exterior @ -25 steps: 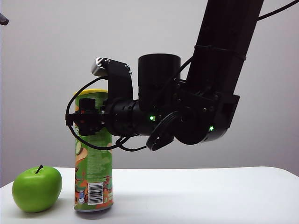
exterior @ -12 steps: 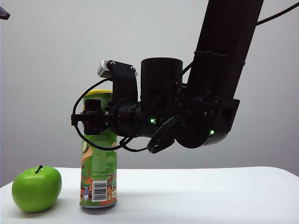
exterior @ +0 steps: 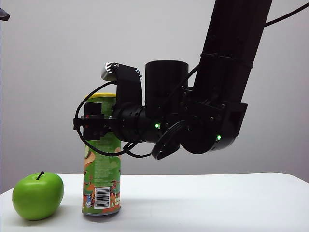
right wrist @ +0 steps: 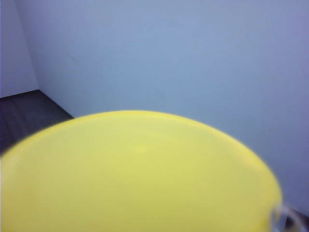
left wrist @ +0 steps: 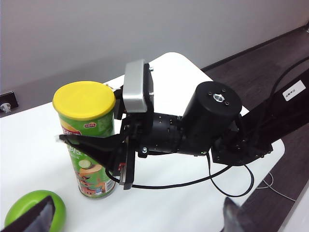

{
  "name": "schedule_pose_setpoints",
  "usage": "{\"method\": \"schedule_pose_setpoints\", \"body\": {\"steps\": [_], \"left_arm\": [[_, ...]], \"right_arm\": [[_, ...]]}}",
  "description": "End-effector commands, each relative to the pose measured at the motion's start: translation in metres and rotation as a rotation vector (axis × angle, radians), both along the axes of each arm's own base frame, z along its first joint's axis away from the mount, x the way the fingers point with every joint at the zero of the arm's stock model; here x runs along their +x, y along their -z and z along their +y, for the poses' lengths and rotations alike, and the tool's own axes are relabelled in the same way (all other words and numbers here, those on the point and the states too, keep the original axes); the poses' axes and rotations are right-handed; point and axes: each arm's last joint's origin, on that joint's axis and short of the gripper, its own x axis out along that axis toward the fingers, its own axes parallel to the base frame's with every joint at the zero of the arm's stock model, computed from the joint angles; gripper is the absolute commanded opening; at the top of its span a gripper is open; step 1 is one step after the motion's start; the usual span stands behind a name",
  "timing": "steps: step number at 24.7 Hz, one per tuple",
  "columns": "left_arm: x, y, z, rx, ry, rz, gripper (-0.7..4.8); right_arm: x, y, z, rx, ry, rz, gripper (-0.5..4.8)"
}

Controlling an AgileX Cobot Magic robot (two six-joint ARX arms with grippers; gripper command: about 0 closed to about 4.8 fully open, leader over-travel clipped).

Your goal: Pick up the green bucket of chips from the desk, place it near the apple, and finally stand it up.

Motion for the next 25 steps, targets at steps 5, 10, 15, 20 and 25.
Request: {"method": "schedule_pose_setpoints", "body": {"steps": [5, 10, 15, 20, 25], "left_arm": [[0.000, -0.001, 0.000, -0.001, 0.008, -0.011, 4.79], [0.000, -0.001, 0.000, -0.002, 0.009, -0.013, 4.79], [0.000, -0.001, 0.000, -0.002, 0.009, -0.013, 4.79], [0.000, -0.001, -0.001, -0.012, 0.028, -0.012, 4.79], [0.000, -0.001, -0.001, -0.012, 0.028, -0.011, 4.79]], "right_arm": [[-0.001, 0.011, 0.000, -0.028, 0.000, 0.112, 4.79], [-0.004, 0.004, -0.001, -0.001, -0.039, 0.130, 4.79], [-0.014, -0.007, -0.013, -0.038, -0.036, 0.161, 4.79], [-0.025, -0.007, -0.029, -0.057, -0.043, 0.188, 4.79], [-0.035, -0.012, -0.041, -0.080, -0.047, 0.229, 4.79]]}}
